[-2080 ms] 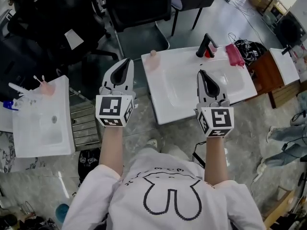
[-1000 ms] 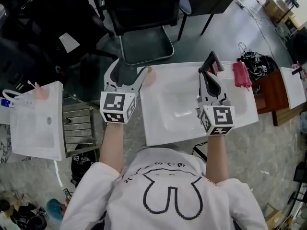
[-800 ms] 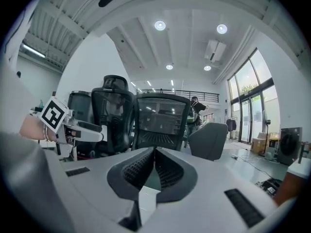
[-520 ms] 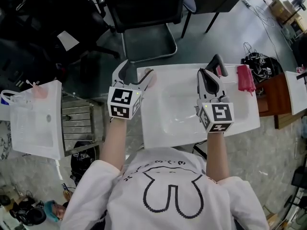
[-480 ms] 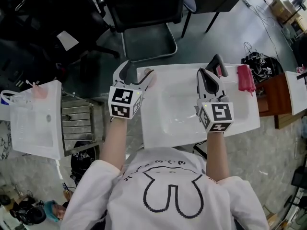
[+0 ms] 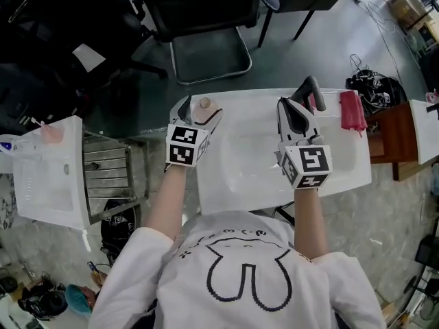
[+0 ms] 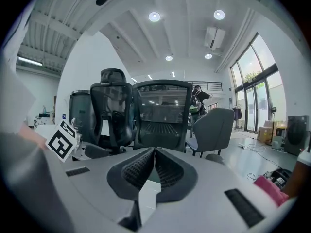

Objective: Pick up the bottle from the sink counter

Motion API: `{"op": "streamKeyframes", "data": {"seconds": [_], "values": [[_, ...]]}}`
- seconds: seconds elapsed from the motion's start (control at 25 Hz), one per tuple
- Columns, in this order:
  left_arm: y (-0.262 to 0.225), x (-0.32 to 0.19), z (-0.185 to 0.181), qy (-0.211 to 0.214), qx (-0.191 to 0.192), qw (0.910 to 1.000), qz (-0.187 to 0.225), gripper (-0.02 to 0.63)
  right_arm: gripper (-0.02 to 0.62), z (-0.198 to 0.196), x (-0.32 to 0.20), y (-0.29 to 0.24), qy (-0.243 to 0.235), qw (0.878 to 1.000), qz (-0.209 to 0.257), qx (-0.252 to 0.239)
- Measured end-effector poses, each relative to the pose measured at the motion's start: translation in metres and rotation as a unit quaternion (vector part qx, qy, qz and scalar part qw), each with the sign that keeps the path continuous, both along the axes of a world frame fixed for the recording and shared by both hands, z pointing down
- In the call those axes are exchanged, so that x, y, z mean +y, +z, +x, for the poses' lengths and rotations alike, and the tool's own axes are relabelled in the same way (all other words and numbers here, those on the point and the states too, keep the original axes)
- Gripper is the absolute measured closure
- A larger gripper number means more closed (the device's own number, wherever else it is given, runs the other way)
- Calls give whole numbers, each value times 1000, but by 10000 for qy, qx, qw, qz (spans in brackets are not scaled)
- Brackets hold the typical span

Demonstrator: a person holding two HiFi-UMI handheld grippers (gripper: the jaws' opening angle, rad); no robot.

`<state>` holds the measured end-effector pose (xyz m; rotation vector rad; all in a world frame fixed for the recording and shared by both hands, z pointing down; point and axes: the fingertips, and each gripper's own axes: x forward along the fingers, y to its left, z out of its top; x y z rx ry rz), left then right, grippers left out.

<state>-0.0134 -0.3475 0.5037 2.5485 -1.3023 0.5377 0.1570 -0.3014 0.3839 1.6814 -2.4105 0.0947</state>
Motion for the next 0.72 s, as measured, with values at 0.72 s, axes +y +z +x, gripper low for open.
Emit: {"op": "streamKeyframes", "data": {"seconds": [0.72], "values": [[73, -17, 7, -390, -510, 9952, -745, 213, 565, 7, -6, 43, -280, 9984, -482, 30]]}}
